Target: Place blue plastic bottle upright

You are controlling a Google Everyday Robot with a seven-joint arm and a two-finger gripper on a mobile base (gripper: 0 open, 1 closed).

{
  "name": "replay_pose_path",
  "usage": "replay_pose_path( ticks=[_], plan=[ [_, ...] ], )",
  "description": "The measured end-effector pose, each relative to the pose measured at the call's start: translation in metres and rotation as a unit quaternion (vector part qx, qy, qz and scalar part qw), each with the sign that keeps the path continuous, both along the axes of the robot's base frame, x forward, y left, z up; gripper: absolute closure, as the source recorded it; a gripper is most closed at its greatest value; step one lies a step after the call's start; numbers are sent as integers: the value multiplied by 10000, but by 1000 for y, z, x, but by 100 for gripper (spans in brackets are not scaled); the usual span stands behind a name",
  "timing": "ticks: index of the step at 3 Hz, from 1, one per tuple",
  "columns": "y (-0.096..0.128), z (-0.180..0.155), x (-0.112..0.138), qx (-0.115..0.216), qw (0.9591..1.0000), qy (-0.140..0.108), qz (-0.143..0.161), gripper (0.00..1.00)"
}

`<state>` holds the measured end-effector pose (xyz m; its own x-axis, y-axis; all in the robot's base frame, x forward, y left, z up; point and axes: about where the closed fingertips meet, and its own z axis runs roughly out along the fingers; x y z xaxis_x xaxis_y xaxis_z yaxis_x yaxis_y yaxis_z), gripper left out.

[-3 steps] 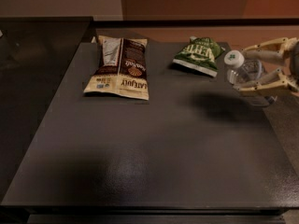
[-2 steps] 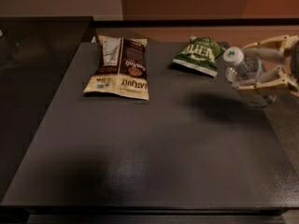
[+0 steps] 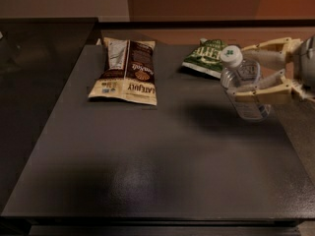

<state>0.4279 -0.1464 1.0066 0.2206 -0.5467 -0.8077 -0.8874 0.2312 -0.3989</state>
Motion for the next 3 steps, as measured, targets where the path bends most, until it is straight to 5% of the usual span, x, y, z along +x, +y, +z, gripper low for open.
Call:
replay_pose_path(
  ticks=[1,3],
  plan=[
    [17,1,-6,415,9987,272,134,100],
    [36,2,-11,1248,9887,810,159,100]
  ],
)
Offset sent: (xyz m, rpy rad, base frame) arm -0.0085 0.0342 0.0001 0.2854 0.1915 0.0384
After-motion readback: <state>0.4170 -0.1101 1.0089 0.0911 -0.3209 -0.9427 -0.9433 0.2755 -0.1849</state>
